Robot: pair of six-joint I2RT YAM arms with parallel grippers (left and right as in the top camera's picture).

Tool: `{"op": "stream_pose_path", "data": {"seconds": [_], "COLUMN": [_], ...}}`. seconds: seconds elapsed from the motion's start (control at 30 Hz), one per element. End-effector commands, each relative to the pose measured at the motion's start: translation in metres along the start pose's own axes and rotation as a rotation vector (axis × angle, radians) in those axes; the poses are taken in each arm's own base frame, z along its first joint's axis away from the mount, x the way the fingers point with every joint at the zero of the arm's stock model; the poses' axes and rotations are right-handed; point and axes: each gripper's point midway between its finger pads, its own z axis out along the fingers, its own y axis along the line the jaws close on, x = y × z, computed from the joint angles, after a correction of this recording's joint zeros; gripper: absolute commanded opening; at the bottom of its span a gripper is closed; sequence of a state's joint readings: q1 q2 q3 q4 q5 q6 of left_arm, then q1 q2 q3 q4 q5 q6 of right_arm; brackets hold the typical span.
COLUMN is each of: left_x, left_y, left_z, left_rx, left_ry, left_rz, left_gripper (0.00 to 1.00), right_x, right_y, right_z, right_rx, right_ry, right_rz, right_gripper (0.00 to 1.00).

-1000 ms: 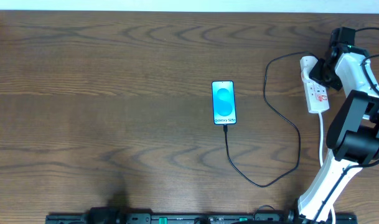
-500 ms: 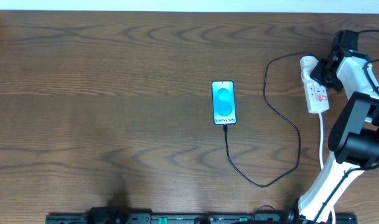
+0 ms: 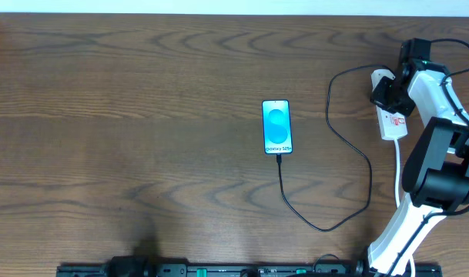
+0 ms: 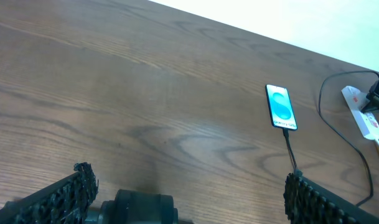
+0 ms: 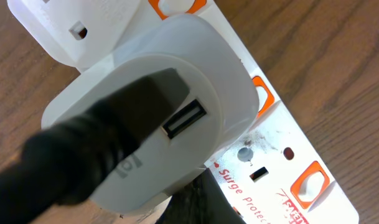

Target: Plug charger to phone and switch on socket

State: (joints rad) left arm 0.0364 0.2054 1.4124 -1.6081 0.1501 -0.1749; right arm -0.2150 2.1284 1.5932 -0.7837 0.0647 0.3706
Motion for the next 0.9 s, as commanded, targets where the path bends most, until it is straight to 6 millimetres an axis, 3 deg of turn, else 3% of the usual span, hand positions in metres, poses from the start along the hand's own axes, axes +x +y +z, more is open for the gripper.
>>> {"op": "stream_pose_path", "data": {"seconds": [0.0,0.23,0.43,0.67,0.87], "left_x": [0.011,0.011,0.011,0.011,0.011], "left_y": [0.005,0.005,0.005,0.005,0.005], "left_z": [0.000,0.000,0.000,0.000,0.000], "left_rx": [-0.020,-0.020,-0.020,-0.020,-0.020], "left_ry": [0.040,0.040,0.039,0.039,0.039], "left_rz": [0.011,0.011,0.011,0.011,0.011], "left_gripper": [0.97,0.97,0.98,0.98,0.98], "right_x": [0.010,-0.019,-0.020,-0.020,-0.022], "right_y": [0.033,-0.018,-0.060,-0.063,-0.050], "right_z": [-0.007,-0.061,-0.054,-0.039,-0.026], "right_rx": [-0.126,-0.030,0.003,-0.064,-0.131], "right_ry": [0.028,-0.094,-0.057,-0.005,0.019], "right_rz": [-0.030,0.193,0.363,0.445,0.514], "right_gripper": [0.01,0.01,0.01,0.01,0.01]}}
